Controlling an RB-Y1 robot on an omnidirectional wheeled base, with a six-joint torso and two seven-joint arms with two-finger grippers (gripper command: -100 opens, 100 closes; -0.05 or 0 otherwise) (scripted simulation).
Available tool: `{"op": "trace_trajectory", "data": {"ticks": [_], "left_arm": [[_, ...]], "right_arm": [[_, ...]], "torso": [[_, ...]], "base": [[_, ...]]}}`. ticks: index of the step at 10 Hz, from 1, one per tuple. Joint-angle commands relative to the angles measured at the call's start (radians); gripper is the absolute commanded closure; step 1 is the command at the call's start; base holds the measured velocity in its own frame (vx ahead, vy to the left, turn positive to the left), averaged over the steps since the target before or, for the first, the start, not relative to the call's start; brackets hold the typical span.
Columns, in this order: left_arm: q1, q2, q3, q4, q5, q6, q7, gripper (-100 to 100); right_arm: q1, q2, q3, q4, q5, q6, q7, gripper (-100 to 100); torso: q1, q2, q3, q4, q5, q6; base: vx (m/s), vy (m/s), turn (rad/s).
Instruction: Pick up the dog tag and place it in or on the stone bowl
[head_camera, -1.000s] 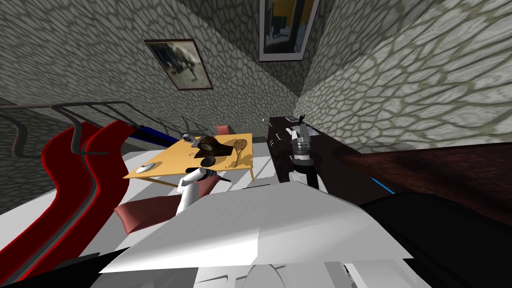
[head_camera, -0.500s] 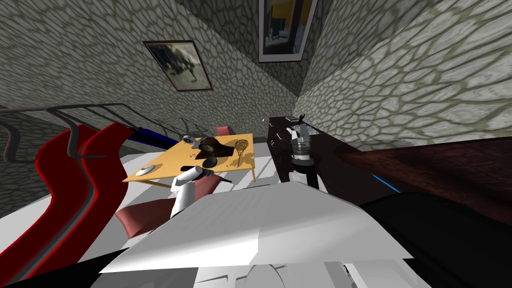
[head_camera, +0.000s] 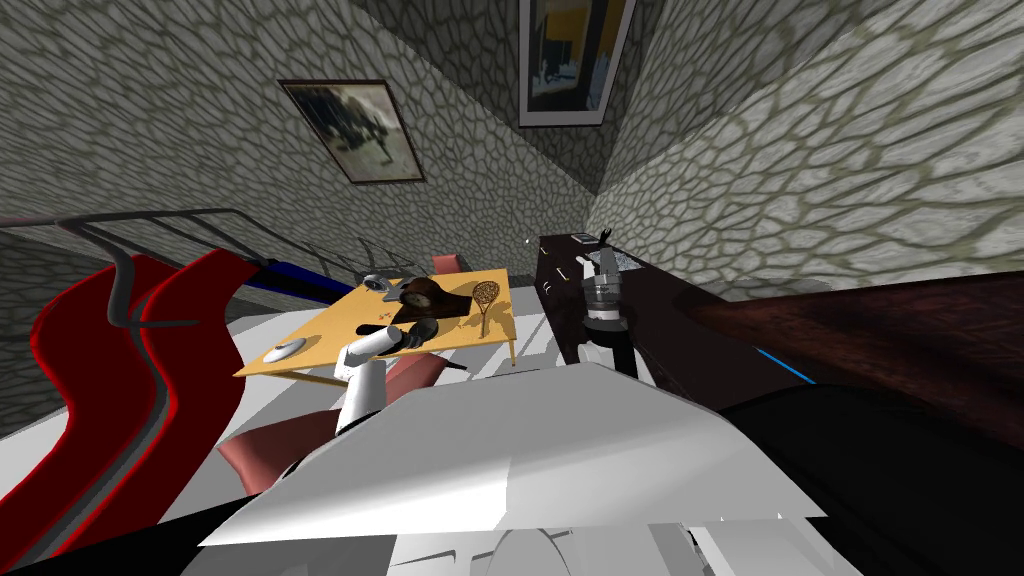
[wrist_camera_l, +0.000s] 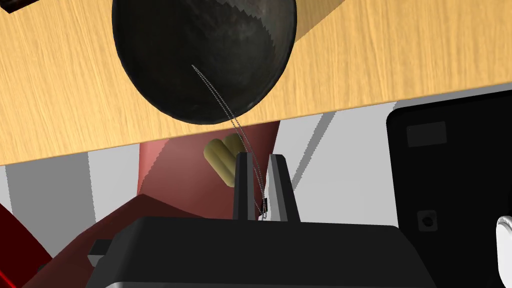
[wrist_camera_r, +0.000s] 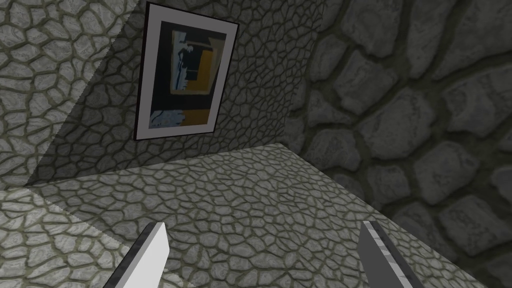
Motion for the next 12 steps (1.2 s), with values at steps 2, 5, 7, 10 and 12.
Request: {"op": "trace_trajectory", "data": {"ticks": [2,5,7,10,12], "left_arm": [[-0.002,0.000,-0.011,-0.032,-0.015,0.002,0.005,100],[-0.009,0.004,-0.017,-0.058,-0.026,0.005,0.010,-100],[-0.009,0.004,-0.017,-0.057,-0.026,0.004,0.010,-100],[-0.009,0.004,-0.017,-0.057,-0.026,0.004,0.010,0],[-0.028,0.063,-0.043,0.011,0.030,-0.019,0.001,-100]], "right_arm": [[0.000,0.000,0.000,0.000,0.000,0.000,0.000,0],[0.000,0.000,0.000,0.000,0.000,0.000,0.000,0],[0.000,0.000,0.000,0.000,0.000,0.000,0.000,0],[0.000,0.000,0.000,0.000,0.000,0.000,0.000,0],[0.000,0.000,0.000,0.000,0.000,0.000,0.000,0]], "torso": [[0.001,-0.002,-0.001,0.000,0.000,0.000],[-0.003,0.002,0.001,0.000,0.000,0.000],[-0.006,0.005,0.003,0.000,0.000,0.000],[-0.007,0.006,0.003,0.001,-0.001,0.000],[-0.010,0.007,0.004,0.001,-0.001,0.001]], "base": [[0.098,0.105,-0.044],[0.045,0.055,-0.029],[0.000,0.000,0.000],[0.000,0.000,0.000],[-0.030,-0.053,-0.057]]}}
